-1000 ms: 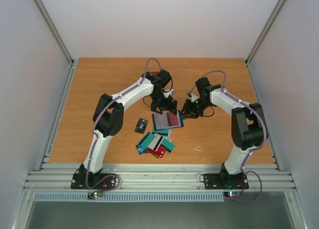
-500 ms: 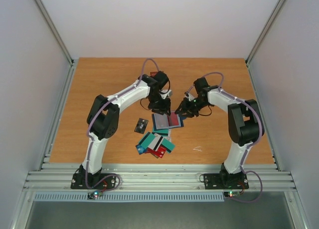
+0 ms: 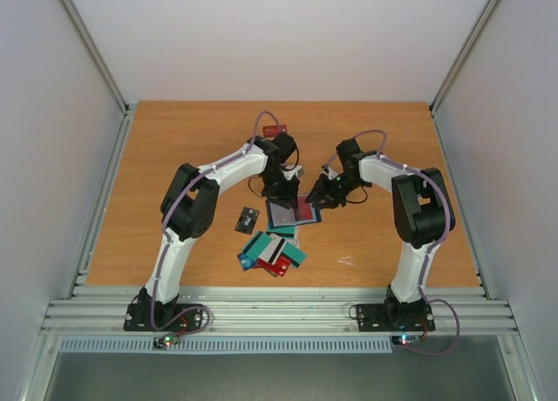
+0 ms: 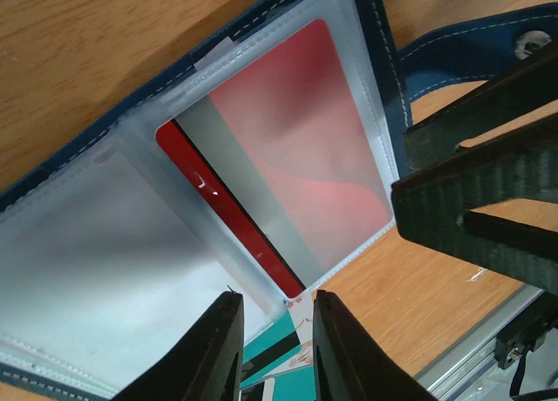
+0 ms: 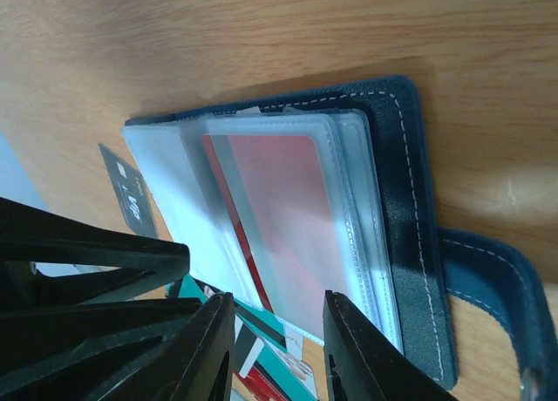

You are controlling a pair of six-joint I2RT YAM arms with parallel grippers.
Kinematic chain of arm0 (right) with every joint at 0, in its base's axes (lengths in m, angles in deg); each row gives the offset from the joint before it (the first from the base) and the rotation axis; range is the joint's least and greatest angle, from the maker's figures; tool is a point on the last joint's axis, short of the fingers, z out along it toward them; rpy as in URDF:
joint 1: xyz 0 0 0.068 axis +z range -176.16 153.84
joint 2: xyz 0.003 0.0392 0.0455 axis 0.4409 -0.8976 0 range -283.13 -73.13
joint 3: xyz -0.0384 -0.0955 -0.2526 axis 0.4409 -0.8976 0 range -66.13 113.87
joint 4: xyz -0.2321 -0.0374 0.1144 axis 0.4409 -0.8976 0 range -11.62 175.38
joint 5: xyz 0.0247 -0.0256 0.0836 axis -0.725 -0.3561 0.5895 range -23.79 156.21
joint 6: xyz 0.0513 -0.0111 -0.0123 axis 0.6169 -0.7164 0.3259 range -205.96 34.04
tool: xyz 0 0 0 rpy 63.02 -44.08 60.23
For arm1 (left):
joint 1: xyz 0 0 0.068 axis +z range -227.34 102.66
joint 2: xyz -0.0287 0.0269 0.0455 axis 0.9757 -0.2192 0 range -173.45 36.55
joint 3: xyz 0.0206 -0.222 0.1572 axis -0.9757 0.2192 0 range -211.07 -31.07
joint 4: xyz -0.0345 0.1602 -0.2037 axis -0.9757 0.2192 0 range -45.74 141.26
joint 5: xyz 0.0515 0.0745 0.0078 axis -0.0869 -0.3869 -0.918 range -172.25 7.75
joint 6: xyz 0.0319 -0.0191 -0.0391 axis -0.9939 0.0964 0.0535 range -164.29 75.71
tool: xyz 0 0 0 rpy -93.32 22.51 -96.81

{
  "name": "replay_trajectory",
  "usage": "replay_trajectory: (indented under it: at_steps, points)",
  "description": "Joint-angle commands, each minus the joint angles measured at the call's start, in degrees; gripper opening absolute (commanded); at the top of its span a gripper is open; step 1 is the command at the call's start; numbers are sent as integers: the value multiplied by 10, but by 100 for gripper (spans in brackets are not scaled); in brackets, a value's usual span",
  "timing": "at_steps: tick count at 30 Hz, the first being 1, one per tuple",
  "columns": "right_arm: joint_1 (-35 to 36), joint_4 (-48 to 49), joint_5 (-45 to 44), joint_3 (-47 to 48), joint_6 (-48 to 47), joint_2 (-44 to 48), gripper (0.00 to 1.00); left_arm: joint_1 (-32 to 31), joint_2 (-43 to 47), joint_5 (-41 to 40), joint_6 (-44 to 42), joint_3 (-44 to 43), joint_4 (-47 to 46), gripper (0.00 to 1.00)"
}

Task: Put the credit cards into the card holder

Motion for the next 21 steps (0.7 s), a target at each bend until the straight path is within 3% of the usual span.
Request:
replay_trajectory:
  at_steps: [1, 6, 21]
  points:
    - [-4, -9, -12, 18, -15, -10, 30, 2, -23, 23, -11, -22, -11, 24]
    - [-7, -9, -18, 14, -21, -20, 30, 1, -37, 5, -21, -13, 1, 17]
    - [-7, 1, -13, 9, -33, -42, 31, 1, -70, -19, -32, -23, 26, 15]
